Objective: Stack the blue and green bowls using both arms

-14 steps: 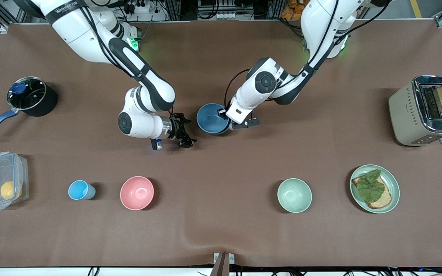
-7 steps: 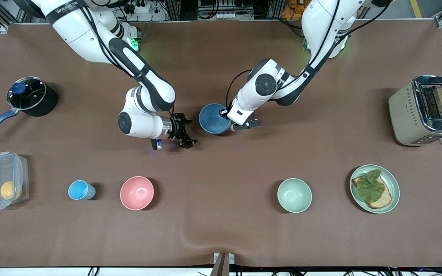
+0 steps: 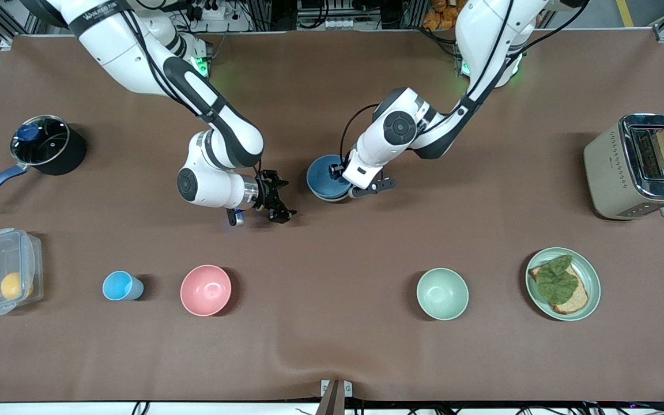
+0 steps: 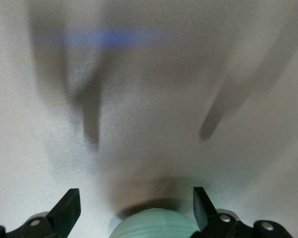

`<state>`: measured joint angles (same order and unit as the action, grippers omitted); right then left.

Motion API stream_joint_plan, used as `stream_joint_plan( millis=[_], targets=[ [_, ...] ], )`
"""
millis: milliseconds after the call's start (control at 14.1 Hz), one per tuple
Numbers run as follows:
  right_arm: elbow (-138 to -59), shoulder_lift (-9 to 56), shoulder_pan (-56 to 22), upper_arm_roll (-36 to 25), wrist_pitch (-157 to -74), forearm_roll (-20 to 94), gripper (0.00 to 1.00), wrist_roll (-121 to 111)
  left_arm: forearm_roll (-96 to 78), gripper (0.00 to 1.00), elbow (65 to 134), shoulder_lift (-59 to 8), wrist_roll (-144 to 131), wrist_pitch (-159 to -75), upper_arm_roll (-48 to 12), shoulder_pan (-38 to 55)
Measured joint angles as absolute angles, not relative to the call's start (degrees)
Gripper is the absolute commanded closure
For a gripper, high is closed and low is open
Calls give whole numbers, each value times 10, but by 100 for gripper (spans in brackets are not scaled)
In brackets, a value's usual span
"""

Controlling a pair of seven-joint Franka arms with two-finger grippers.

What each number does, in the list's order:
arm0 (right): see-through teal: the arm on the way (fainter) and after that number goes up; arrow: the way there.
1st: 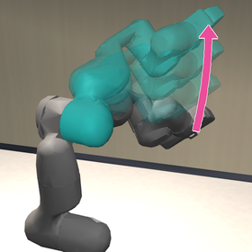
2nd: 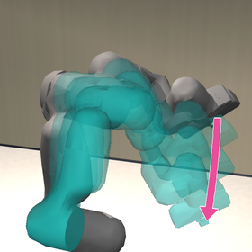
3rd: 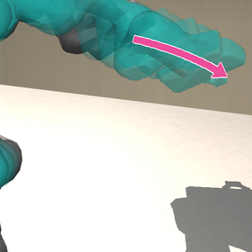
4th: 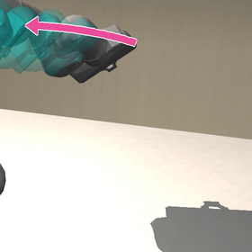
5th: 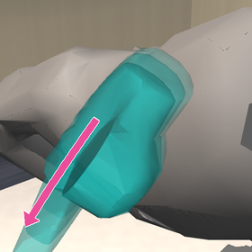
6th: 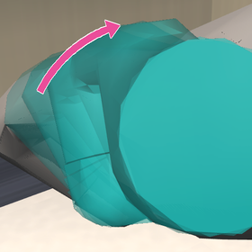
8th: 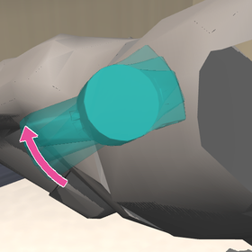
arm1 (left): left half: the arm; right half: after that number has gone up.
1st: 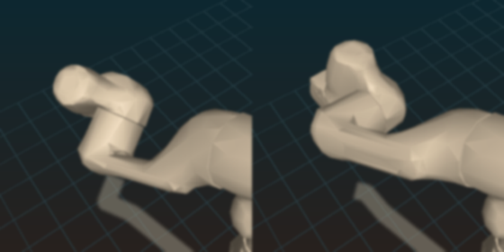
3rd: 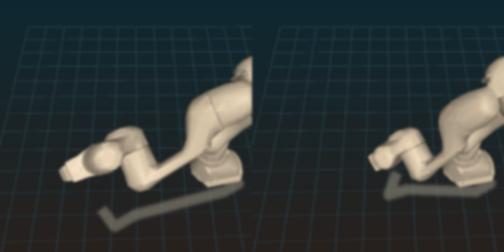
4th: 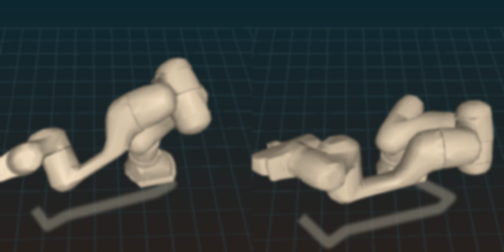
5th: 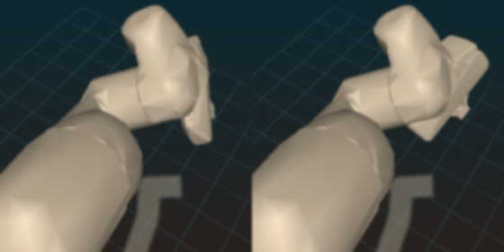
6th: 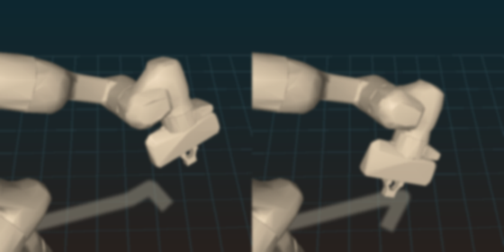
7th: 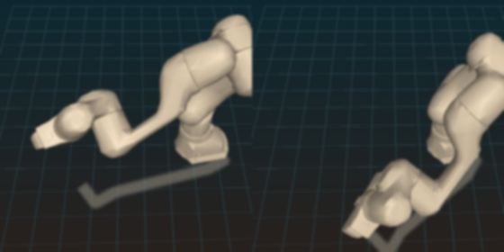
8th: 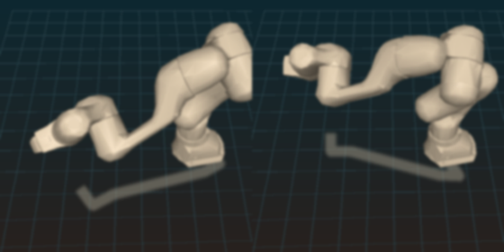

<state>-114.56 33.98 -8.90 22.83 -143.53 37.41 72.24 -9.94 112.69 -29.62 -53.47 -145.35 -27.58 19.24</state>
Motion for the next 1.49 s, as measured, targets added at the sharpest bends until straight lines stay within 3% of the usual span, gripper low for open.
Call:
stream_joint_plan(
  millis=[497, 924, 1137, 1492],
  targets=[
    [-1143, 339, -89, 225, -1424, 371, 0, 722, -95, 0, 1037, -215, -553, -1252, -266, 134],
    [-1121, 262, -83, 144, -1190, 187, 0, 710, -31, 0, 932, -202, -568, -1116, -265, 51],
    [-1120, 204, -75, 120, -1135, 106, 0, 642, 18, 0, 901, -194, -569, -1054, -264, 43],
    [-1120, 112, -20, 87, -1048, 64, 0, 383, 61, 0, 841, -174, -442, -943, -264, -35]
  ],
)
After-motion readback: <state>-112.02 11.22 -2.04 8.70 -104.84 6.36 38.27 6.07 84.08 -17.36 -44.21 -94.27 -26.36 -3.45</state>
